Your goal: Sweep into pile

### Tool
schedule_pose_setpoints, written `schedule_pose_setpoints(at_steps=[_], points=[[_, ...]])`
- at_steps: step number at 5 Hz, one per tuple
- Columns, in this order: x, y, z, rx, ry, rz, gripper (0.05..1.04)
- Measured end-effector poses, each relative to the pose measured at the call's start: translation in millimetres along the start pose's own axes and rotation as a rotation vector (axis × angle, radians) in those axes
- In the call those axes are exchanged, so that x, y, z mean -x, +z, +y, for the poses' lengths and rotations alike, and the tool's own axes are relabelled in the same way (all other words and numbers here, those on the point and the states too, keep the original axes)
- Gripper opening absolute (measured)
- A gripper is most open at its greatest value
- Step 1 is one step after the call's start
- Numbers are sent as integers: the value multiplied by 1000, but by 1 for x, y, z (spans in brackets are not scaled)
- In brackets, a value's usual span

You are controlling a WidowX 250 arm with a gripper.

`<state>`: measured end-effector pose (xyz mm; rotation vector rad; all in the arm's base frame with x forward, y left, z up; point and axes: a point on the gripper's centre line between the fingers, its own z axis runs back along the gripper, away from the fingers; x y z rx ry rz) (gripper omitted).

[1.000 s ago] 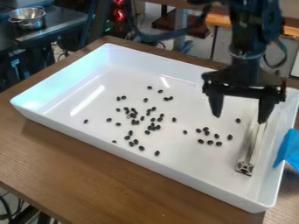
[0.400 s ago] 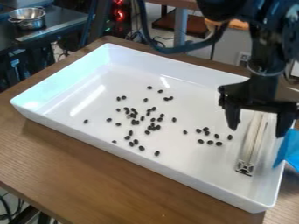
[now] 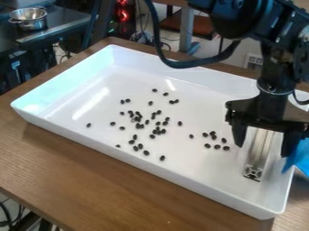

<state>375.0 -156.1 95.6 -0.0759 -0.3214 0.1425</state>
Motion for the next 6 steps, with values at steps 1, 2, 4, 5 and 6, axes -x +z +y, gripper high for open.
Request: schedule_pose_setpoints(at_steps=[1,2,4,5,6], points=[[4,0,0,4,12,27,656],[12,-7,9,0,8,60,396],[16,-1,60,7,29,86,376],[22,1,107,22,23,80,376],[33,4,155,-26,-2,-22,376]])
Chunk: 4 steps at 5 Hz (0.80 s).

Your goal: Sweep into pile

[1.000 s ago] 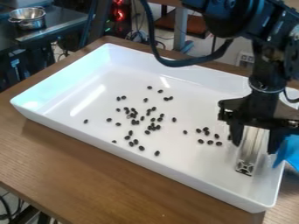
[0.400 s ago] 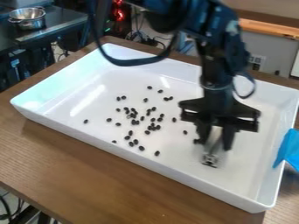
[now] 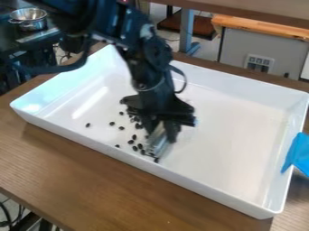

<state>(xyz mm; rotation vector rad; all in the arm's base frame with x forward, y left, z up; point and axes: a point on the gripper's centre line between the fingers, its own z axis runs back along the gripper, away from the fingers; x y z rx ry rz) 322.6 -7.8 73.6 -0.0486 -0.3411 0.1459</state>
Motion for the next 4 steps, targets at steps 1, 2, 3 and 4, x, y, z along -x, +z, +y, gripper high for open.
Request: schedule_pose_setpoints(at_steps=[1,2,3,4], points=[[8,3,40,-89,-10,-73,376],[36,24,109,-102,36,11,375],[34,55,138,46,34,48,375],[12,87,92,141,12,32,375]])
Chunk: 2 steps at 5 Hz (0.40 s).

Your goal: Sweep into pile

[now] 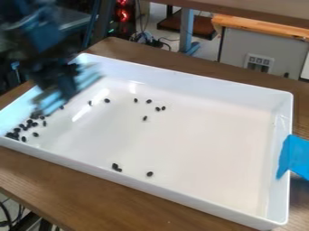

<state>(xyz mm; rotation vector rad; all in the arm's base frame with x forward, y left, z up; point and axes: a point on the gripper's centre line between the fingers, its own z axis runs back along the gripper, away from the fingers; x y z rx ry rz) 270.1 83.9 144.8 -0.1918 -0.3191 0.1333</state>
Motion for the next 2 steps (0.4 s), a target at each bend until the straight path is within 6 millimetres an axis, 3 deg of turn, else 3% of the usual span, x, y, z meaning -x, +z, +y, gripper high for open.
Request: schedule_pose_setpoints(at_steps=[2], points=[[-13,-1,-75,-21,-9,-8,375]])
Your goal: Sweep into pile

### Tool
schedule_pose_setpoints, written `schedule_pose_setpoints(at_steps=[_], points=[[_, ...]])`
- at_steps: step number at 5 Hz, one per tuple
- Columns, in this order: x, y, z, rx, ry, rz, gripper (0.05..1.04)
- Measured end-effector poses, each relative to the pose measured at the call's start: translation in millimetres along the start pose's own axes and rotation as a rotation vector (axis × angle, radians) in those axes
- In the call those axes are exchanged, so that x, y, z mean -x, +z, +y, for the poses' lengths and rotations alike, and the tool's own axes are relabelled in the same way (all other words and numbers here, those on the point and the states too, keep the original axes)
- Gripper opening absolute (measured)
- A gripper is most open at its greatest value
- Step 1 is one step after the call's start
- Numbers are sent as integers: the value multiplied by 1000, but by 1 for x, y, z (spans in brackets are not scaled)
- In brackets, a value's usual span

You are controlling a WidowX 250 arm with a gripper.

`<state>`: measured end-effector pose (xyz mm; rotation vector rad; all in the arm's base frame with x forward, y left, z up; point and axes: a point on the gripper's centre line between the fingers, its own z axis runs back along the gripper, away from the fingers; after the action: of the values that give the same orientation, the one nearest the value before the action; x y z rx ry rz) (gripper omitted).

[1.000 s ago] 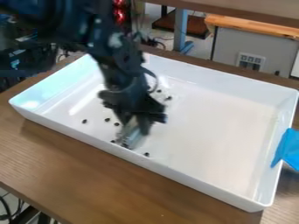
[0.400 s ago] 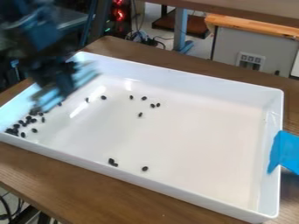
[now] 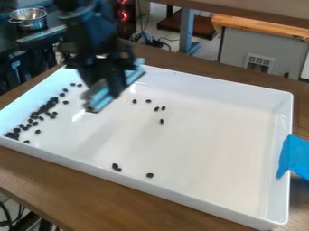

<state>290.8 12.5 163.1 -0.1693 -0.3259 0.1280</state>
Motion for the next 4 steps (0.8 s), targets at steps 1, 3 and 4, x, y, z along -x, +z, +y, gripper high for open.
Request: schedule_pose_setpoints(at_steps=[1,3,4], points=[[-13,-14,-15,-37,60,13,375],[-34,-50,-23,-74,89,74,375],[-38,-67,-21,-79,67,51,375]])
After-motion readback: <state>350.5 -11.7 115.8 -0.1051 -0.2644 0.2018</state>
